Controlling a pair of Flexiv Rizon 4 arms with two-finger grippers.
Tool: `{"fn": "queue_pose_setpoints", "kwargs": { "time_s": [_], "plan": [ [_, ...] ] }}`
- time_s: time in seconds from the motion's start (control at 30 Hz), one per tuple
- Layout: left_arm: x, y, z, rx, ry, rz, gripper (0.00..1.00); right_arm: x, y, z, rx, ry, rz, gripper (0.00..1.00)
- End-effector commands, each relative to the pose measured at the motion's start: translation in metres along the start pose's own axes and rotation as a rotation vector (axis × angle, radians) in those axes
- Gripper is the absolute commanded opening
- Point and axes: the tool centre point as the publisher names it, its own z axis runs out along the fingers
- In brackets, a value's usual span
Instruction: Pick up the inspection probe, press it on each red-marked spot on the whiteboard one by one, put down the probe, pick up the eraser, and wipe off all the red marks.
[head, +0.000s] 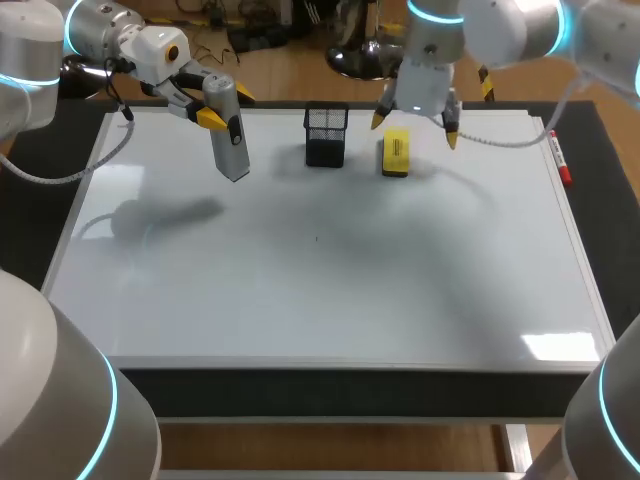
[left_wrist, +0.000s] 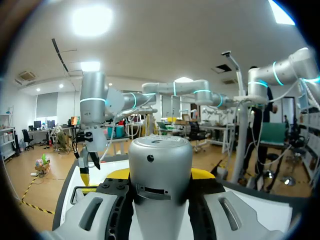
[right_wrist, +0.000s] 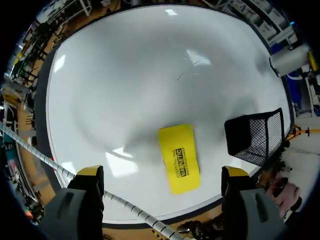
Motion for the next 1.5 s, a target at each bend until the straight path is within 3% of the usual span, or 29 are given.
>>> {"fn": "queue_pose_setpoints", "kwargs": {
  "time_s": [0.03, 0.23, 0.63, 0.83, 1.5],
  "plan": [
    [-0.002, 0.0, -0.002, 0.002, 0.006, 0.0, 0.0, 0.028, 0.008, -0.025, 0.018, -0.109, 0.115, 1.0],
    [-0.002, 0.0, -0.002, 0.002, 0.006, 0.0, 0.0, 0.057, 0.007, -0.048, -0.024, -0.246, 0.36, 1.0],
    [-0.002, 0.0, -0.002, 0.002, 0.006, 0.0, 0.0, 0.081, 0.015, -0.096, -0.085, -0.407, 0.587, 1.0],
    [-0.002, 0.0, -0.002, 0.002, 0.006, 0.0, 0.0, 0.084, 0.02, -0.113, -0.071, -0.484, 0.57, 1.0],
    [-0.002, 0.0, -0.002, 0.002, 0.006, 0.0, 0.0, 0.084, 0.02, -0.113, -0.071, -0.484, 0.57, 1.0]
  ]
}}
